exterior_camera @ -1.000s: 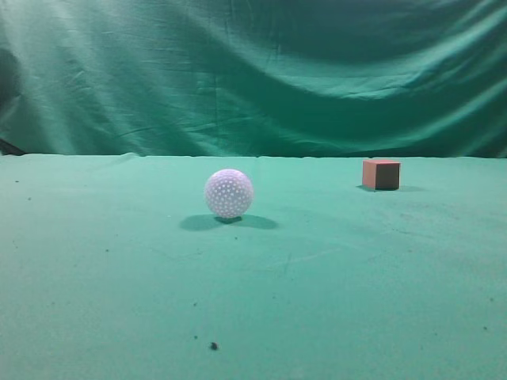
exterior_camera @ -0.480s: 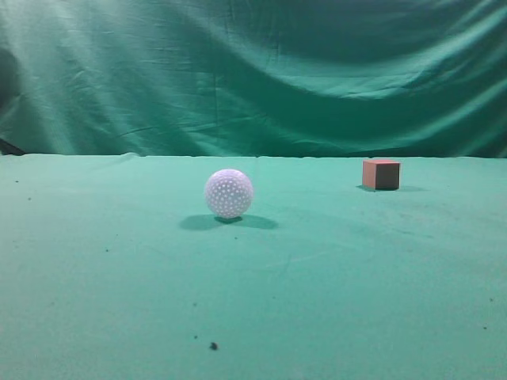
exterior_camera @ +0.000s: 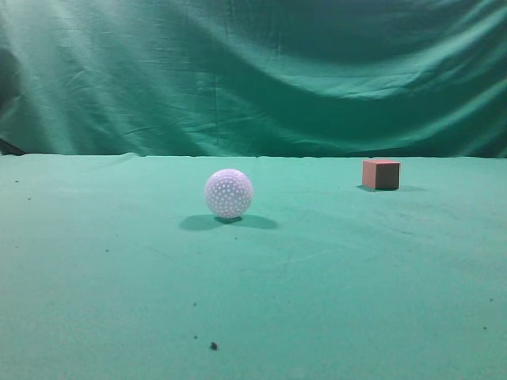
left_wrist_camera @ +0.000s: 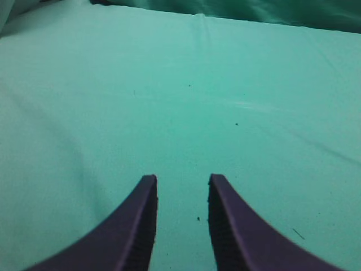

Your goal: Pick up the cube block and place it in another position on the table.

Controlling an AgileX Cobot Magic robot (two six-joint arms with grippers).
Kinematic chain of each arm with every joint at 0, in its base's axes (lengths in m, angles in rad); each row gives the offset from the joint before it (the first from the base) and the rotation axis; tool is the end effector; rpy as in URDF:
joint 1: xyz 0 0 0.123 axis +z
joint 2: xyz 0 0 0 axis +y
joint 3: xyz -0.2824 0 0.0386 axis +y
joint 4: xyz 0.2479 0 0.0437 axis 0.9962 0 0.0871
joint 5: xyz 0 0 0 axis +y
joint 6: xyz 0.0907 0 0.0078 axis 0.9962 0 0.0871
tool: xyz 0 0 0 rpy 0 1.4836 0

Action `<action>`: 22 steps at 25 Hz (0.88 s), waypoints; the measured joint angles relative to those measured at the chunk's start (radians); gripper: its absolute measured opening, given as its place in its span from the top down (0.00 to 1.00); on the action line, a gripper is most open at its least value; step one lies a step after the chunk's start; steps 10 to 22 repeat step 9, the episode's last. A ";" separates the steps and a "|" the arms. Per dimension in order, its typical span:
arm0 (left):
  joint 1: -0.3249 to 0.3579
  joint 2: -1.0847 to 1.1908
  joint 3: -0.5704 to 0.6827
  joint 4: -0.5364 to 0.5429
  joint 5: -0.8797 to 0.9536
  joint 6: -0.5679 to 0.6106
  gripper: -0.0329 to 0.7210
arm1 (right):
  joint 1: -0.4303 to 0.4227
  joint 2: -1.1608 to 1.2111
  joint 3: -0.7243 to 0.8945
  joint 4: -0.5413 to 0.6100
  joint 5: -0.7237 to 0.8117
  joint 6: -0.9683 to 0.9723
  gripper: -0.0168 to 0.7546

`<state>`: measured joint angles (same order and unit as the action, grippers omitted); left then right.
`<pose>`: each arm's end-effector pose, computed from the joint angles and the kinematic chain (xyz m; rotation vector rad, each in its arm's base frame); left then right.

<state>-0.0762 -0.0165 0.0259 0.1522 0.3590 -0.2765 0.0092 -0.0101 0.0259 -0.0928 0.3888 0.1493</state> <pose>0.0529 0.0008 0.1733 -0.0905 1.8467 -0.0973 0.0522 -0.0027 0.1701 0.0751 1.8850 0.0165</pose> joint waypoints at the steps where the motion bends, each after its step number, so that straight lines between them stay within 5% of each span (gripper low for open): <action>1: 0.000 0.000 0.000 0.000 0.000 0.000 0.61 | 0.000 0.000 0.000 0.000 0.000 0.003 0.98; 22: 0.000 0.000 0.000 0.000 0.000 0.000 0.61 | 0.000 0.000 0.000 0.002 0.000 0.002 0.98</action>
